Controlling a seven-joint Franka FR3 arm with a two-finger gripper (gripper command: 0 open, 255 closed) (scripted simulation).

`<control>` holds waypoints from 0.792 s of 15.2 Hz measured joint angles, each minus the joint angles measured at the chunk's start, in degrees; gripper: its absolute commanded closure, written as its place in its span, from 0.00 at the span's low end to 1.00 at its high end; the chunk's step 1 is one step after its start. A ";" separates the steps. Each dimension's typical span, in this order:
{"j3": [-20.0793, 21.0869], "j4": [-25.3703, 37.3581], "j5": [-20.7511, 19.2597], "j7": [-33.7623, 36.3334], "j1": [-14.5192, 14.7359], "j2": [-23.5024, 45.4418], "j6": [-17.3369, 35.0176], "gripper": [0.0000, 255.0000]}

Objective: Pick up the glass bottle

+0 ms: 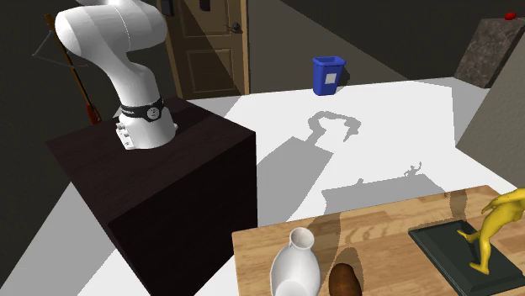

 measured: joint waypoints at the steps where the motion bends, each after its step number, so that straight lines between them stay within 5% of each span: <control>1: 0.00 0.00 0.00 0.00 0.00 0.00 0.00 0.00; 12: -0.25 1.37 -1.44 -0.54 -1.56 18.88 17.16 0.00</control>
